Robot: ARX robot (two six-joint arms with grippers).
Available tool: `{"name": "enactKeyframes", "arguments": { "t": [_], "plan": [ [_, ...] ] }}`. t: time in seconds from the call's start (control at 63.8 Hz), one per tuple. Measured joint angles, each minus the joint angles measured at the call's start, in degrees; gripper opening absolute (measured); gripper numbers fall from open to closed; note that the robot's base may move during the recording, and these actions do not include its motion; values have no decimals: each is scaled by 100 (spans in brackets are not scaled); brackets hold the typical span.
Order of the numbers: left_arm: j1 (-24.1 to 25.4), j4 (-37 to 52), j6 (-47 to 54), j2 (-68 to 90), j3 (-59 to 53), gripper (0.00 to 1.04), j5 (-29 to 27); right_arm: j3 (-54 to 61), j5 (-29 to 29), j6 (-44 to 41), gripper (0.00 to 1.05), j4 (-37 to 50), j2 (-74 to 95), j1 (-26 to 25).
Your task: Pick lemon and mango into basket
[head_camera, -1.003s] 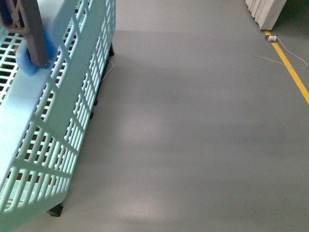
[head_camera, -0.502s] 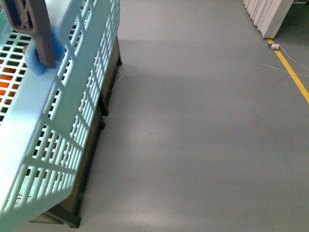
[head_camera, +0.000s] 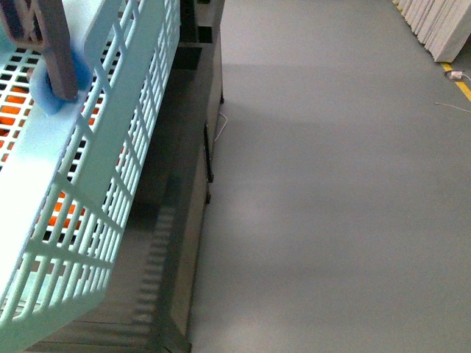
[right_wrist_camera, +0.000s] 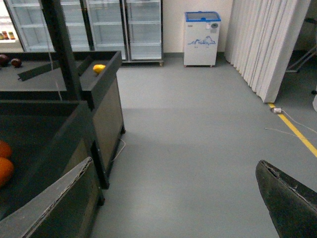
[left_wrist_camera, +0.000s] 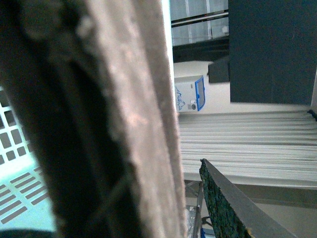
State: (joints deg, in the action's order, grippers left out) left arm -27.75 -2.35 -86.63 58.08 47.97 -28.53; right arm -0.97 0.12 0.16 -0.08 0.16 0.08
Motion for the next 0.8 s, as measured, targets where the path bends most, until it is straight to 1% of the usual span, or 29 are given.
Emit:
{"name": "enactKeyframes", "arguments": {
  "t": [0.799],
  "plan": [
    [9, -2, 7, 2, 0, 27, -7, 0, -2, 0, 96, 0, 2, 0]
  ]
}}
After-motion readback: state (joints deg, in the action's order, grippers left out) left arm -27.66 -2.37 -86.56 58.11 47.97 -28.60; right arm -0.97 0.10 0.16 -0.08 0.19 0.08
